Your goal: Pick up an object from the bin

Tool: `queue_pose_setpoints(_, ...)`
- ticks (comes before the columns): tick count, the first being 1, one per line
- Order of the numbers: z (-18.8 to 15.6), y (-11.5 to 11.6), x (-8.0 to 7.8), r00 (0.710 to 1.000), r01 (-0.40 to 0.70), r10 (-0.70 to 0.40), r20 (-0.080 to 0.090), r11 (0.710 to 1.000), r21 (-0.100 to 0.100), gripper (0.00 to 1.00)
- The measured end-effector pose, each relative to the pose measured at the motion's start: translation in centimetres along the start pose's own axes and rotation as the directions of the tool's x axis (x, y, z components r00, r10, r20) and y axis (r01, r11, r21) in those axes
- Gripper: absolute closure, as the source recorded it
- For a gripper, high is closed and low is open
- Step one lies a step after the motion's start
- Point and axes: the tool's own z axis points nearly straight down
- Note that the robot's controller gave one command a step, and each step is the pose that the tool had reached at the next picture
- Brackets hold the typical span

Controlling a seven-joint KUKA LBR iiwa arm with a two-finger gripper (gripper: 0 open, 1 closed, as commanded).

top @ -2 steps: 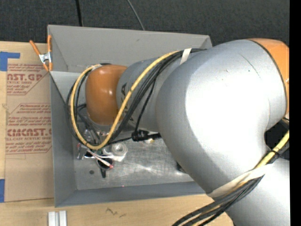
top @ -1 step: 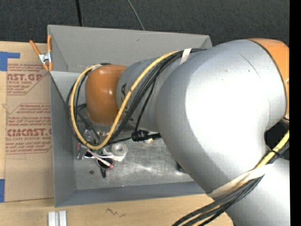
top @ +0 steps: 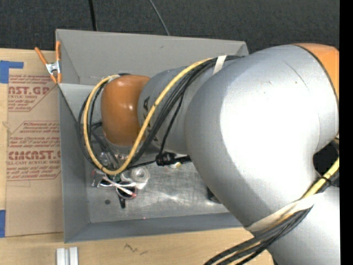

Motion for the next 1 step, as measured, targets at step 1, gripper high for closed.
queue_pose_setpoints(1,-1.95,-0.1,0.09,1.0,0.0,0.0,-0.003,1.0,0.003,1.0)
